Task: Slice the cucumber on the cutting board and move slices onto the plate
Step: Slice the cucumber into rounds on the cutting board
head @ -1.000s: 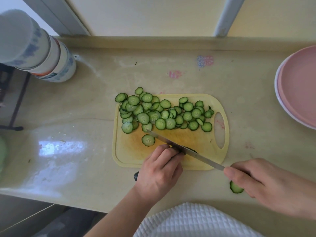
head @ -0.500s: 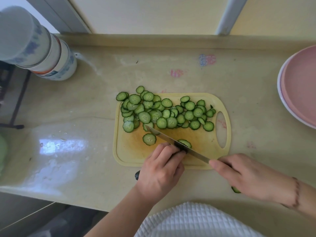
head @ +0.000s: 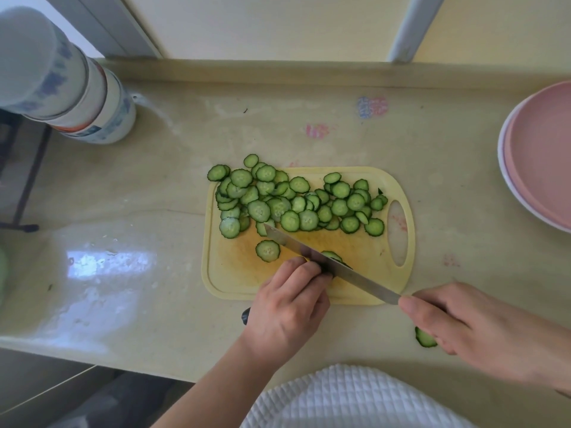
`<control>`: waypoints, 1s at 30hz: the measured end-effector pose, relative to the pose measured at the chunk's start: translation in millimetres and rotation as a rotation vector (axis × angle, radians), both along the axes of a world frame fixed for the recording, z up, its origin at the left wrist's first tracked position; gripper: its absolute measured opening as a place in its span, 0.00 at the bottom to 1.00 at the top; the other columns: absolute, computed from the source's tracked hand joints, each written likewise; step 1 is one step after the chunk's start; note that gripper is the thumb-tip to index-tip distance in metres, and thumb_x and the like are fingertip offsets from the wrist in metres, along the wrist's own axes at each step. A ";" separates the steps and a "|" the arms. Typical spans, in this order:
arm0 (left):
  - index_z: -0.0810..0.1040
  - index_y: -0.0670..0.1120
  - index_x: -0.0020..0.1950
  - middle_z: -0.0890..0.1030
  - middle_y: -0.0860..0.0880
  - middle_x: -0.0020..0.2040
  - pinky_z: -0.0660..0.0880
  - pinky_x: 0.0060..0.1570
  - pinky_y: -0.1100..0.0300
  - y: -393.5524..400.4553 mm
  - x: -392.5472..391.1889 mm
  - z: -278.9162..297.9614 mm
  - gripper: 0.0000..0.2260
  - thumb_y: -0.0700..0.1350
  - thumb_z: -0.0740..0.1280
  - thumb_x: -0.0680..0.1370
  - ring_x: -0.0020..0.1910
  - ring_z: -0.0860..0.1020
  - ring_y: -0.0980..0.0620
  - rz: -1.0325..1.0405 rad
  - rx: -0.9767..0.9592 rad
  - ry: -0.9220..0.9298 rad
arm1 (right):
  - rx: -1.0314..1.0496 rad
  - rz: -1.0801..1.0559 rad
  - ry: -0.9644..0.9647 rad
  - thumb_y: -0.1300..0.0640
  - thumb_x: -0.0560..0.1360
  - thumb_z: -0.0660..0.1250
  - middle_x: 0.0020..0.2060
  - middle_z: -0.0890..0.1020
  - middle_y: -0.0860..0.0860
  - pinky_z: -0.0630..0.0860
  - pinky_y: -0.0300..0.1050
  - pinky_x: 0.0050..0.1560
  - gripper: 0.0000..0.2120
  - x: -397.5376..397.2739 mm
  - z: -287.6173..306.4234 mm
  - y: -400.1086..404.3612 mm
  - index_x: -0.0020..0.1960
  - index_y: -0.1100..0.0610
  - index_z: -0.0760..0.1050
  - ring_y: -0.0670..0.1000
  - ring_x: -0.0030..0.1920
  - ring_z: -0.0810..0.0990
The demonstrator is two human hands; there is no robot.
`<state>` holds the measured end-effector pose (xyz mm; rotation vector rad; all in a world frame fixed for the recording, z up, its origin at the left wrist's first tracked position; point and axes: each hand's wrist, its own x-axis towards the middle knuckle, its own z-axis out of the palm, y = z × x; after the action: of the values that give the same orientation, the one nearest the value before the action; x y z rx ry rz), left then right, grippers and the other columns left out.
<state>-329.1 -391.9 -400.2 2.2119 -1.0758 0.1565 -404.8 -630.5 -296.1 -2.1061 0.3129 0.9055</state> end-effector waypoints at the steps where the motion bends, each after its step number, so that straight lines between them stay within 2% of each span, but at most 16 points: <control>1: 0.85 0.37 0.51 0.83 0.44 0.50 0.79 0.47 0.53 0.1 0.1 -0.1 0.05 0.34 0.71 0.77 0.48 0.81 0.43 -0.002 0.001 0.002 | 0.011 -0.004 0.012 0.23 0.69 0.48 0.25 0.62 0.48 0.62 0.41 0.29 0.34 0.4 -1.1 -0.1 0.35 0.57 0.60 0.45 0.27 0.61; 5: 0.85 0.37 0.50 0.83 0.43 0.50 0.79 0.48 0.54 -0.5 0.1 0.4 0.05 0.34 0.70 0.77 0.48 0.81 0.43 -0.004 0.000 0.002 | 0.014 0.005 0.021 0.26 0.71 0.48 0.25 0.62 0.48 0.62 0.44 0.29 0.31 5.5 -12.6 7.4 0.32 0.54 0.60 0.46 0.27 0.60; 10: 0.85 0.39 0.47 0.83 0.45 0.48 0.79 0.45 0.53 -0.1 0.3 2.9 0.03 0.34 0.71 0.76 0.46 0.81 0.43 0.017 -0.008 -0.020 | -0.015 0.006 0.013 0.30 0.72 0.49 0.24 0.66 0.48 0.67 0.45 0.29 0.29 6.9 -25.2 15.6 0.32 0.54 0.64 0.46 0.25 0.65; 17: 0.86 0.40 0.50 0.84 0.46 0.49 0.79 0.42 0.53 4.4 -0.1 2.8 0.03 0.36 0.72 0.78 0.47 0.81 0.45 0.016 0.015 -0.056 | 0.046 -0.032 -0.028 0.26 0.72 0.50 0.25 0.60 0.47 0.59 0.42 0.28 0.32 3.5 -8.4 8.0 0.33 0.56 0.60 0.46 0.26 0.59; 26: 0.86 0.39 0.50 0.84 0.46 0.49 0.79 0.44 0.54 3.6 -1.3 0.6 0.04 0.35 0.72 0.77 0.47 0.81 0.45 0.016 0.002 -0.047 | 0.019 0.010 -0.048 0.24 0.69 0.48 0.25 0.62 0.47 0.59 0.40 0.28 0.36 -0.1 -1.1 4.2 0.34 0.59 0.60 0.45 0.26 0.61; 30: 0.86 0.39 0.50 0.83 0.46 0.50 0.79 0.45 0.54 3.0 -0.1 0.1 0.04 0.35 0.72 0.77 0.48 0.81 0.45 0.018 0.001 -0.045 | 0.014 0.004 -0.059 0.24 0.70 0.48 0.25 0.62 0.47 0.61 0.45 0.28 0.34 0.0 -8.8 6.7 0.32 0.56 0.60 0.45 0.26 0.61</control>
<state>-329.2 -388.9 -400.0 2.2298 -1.0802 0.2145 -404.8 -623.8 -304.9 -2.1170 0.2710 0.8438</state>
